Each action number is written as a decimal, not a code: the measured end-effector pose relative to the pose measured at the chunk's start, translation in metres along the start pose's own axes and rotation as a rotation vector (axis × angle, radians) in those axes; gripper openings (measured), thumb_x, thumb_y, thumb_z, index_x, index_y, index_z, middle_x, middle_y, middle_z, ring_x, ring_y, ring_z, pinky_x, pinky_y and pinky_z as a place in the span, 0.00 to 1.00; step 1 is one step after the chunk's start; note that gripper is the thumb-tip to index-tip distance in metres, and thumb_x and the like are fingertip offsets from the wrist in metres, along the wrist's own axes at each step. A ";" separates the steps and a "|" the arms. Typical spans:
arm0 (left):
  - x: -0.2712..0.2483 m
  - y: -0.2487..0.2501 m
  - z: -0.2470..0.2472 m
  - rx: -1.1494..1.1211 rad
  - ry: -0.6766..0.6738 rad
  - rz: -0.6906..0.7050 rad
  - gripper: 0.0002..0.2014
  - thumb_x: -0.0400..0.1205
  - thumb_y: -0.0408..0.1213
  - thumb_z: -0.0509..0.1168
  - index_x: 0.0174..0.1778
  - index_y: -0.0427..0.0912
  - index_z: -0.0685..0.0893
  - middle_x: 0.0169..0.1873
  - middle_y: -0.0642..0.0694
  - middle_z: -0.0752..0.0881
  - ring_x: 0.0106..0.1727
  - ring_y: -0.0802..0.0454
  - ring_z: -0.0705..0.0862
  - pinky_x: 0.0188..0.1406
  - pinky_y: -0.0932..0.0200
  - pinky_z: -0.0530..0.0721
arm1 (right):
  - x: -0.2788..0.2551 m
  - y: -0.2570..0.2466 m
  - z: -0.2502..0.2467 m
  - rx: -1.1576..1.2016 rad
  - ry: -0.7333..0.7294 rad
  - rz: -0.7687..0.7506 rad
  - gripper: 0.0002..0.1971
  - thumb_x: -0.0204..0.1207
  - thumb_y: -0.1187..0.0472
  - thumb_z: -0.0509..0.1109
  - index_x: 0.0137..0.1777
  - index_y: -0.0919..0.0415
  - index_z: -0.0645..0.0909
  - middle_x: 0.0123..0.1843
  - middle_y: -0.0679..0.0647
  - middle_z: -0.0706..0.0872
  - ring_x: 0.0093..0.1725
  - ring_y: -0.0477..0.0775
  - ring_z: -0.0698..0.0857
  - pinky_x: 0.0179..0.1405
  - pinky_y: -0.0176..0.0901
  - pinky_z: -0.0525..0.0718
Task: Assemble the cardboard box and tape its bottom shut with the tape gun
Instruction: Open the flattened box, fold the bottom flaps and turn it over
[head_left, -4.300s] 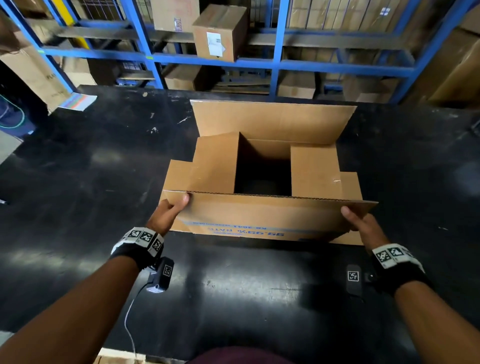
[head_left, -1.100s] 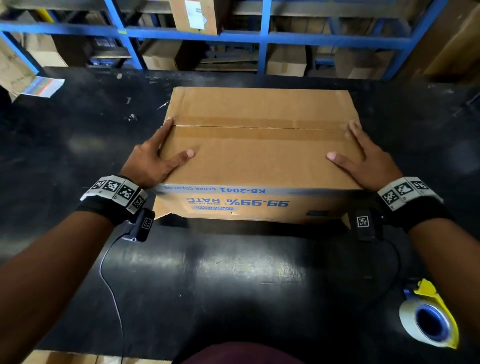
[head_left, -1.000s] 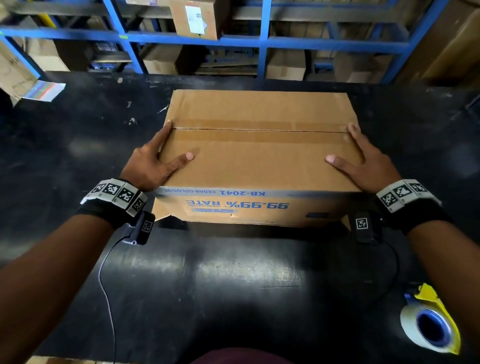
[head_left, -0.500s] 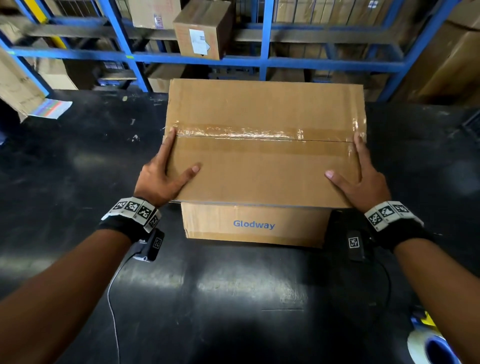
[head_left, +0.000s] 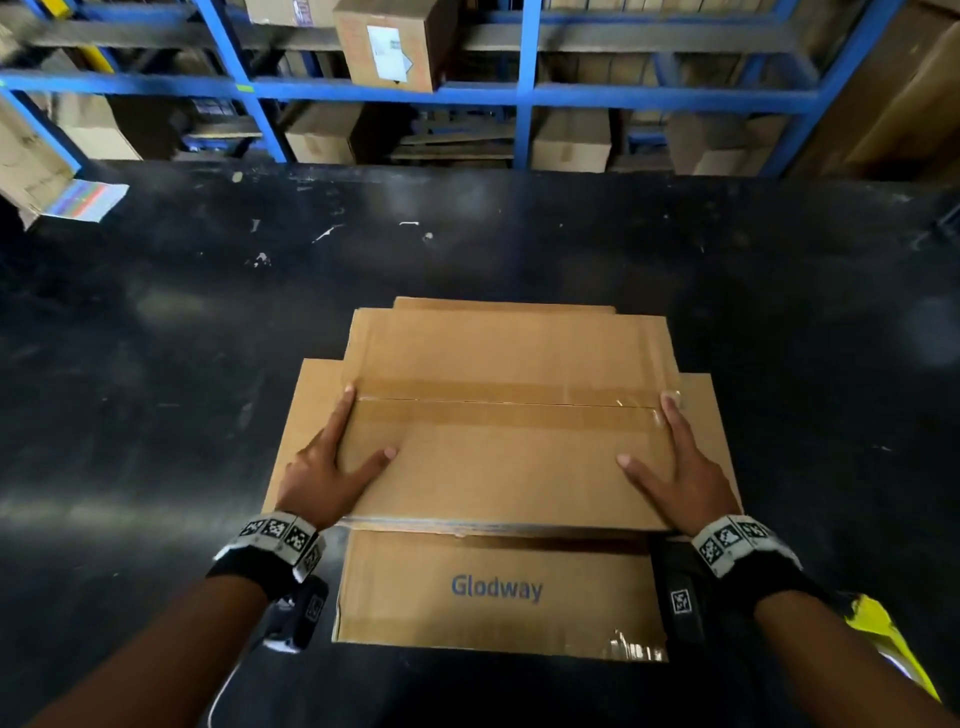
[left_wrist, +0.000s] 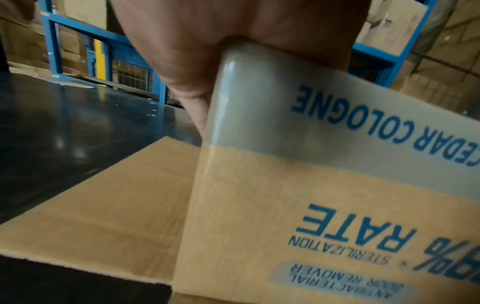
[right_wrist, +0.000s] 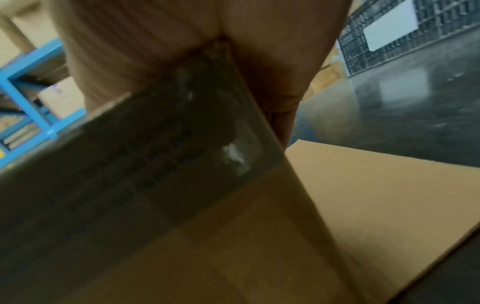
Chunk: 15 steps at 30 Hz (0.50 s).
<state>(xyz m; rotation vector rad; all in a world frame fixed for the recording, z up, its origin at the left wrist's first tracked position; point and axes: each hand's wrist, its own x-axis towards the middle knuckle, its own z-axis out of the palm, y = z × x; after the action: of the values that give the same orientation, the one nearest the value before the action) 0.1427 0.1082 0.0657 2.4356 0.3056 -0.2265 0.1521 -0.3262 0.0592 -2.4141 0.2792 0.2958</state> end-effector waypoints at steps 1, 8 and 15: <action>-0.005 -0.002 0.001 0.000 0.000 -0.001 0.48 0.77 0.69 0.70 0.86 0.79 0.45 0.85 0.52 0.73 0.79 0.36 0.80 0.79 0.35 0.78 | -0.004 0.001 0.001 -0.001 0.005 0.005 0.50 0.66 0.25 0.69 0.81 0.20 0.39 0.86 0.48 0.68 0.71 0.69 0.82 0.71 0.59 0.79; -0.013 -0.006 0.004 0.008 -0.002 0.005 0.51 0.69 0.78 0.60 0.88 0.76 0.45 0.87 0.49 0.71 0.80 0.35 0.78 0.80 0.35 0.76 | -0.013 0.000 0.005 -0.057 0.019 0.033 0.49 0.67 0.24 0.66 0.81 0.20 0.37 0.78 0.58 0.78 0.68 0.71 0.83 0.68 0.63 0.81; -0.029 -0.005 0.008 0.027 0.038 -0.049 0.51 0.71 0.77 0.65 0.86 0.80 0.44 0.81 0.42 0.78 0.75 0.31 0.81 0.75 0.33 0.78 | -0.031 0.000 0.006 -0.198 -0.020 0.049 0.51 0.67 0.20 0.62 0.81 0.23 0.30 0.73 0.61 0.80 0.65 0.68 0.84 0.65 0.62 0.82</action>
<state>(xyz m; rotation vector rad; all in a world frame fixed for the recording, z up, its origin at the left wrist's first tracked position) 0.1127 0.1021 0.0642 2.4635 0.3813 -0.2072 0.1218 -0.3183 0.0639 -2.6003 0.3134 0.3855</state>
